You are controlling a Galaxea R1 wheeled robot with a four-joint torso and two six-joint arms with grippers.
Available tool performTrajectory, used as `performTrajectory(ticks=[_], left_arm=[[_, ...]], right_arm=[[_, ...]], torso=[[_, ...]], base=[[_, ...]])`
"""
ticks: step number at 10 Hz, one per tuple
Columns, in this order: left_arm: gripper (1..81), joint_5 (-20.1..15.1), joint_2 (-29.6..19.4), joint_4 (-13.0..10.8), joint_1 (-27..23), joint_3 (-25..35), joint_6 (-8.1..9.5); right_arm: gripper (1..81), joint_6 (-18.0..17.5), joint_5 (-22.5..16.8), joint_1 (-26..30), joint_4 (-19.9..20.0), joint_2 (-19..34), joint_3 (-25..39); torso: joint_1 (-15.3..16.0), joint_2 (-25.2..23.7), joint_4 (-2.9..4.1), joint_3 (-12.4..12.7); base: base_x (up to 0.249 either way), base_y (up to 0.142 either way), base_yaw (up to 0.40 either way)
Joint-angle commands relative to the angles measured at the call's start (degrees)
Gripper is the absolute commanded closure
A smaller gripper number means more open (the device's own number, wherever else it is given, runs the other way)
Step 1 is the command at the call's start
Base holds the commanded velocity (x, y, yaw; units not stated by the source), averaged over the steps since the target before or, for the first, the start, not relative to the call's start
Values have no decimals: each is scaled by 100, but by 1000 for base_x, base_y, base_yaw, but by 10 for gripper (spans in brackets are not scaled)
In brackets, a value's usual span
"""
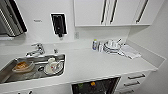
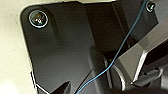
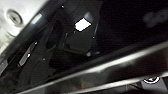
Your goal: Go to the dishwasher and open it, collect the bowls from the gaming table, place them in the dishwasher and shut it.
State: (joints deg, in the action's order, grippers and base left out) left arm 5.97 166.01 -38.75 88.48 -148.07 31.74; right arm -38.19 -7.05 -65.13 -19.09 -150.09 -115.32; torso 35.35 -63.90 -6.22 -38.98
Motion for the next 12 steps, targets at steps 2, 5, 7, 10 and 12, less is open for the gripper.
performTrajectory(ticks=[2, 5, 7, 10, 12], left_arm=[[10, -307, -68, 17, -72, 32, 25], [10, -316, -68, 17, -72, 32, 25], [10, -316, -68, 26, -72, 41, 25], [10, -316, -50, 26, -80, 32, 16], [10, -316, -33, -1, -72, 32, 16]], right_arm=[[10, -697, 501, 971, 63, 169, 362], [10, -1067, 898, 1322, 63, 433, 828], [10, -1322, 1821, 1305, 72, 846, 1364], [10, -1349, 1979, 1235, 2, 1005, 1505], [10, -1331, 1724, 989, -112, 873, 1215]], torso=[[9, -11, 0, 0], [0, 2, 0, 0], [0, 2, 0, 0], [4, 2, 0, 0], [4, 2, 0, 0]], base=[[0, 0, 0], [0, 0, 0], [0, 0, 0], [0, 0, 0], [0, 0, 0]])
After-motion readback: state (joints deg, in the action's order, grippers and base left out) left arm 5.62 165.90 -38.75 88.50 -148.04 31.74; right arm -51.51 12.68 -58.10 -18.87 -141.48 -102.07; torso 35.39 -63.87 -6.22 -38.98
